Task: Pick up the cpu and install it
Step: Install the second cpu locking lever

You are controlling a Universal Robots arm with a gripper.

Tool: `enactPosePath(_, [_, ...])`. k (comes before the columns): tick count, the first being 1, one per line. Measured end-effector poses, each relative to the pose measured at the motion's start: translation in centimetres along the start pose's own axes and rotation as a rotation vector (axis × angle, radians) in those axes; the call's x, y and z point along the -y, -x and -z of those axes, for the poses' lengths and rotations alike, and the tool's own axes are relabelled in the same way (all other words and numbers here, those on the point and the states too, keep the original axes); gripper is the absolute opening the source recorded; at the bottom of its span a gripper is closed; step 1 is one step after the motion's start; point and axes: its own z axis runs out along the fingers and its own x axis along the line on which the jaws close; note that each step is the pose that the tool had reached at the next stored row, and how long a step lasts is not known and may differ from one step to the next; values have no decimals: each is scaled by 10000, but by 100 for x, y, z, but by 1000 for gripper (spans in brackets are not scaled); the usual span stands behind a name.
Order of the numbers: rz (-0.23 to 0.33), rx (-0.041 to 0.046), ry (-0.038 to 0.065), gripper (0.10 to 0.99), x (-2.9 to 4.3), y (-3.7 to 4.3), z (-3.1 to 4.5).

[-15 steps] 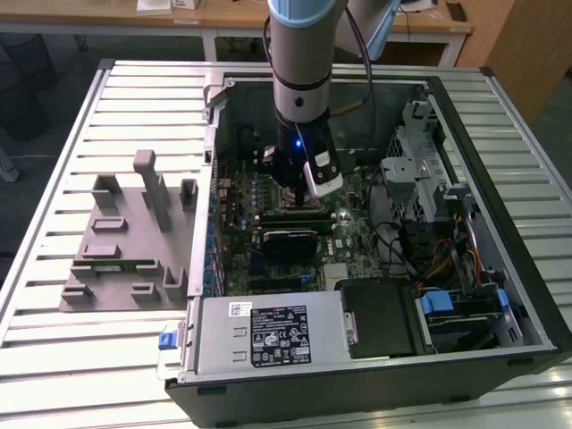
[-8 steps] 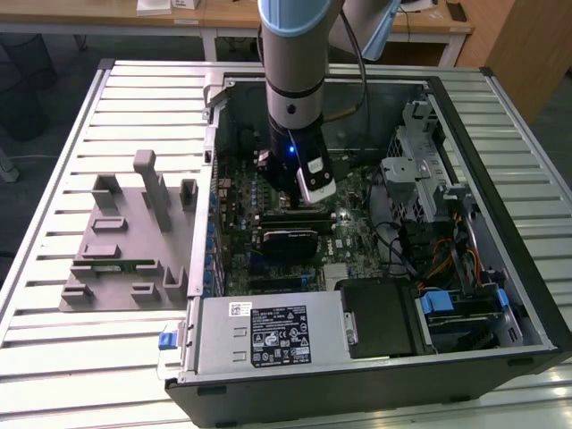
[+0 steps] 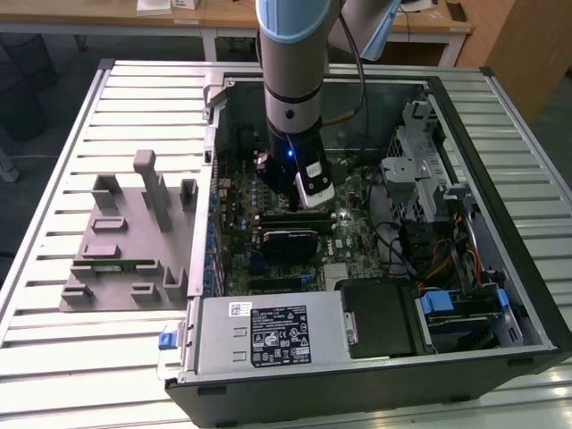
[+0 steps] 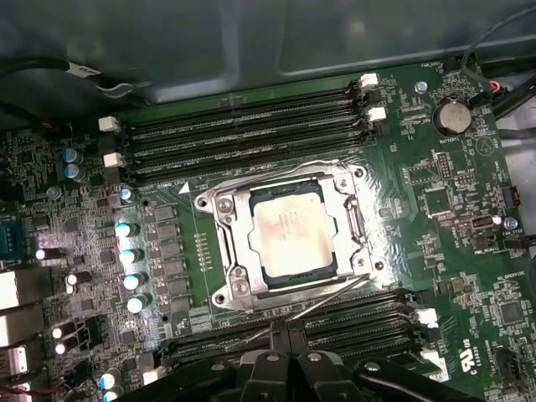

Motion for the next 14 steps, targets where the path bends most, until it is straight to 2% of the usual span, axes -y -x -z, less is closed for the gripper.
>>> enactPosePath(5, [-7, -18, 89, 106, 8, -15, -33])
enactPosePath(14, [-10, -26, 125, 106, 23, -58, -82])
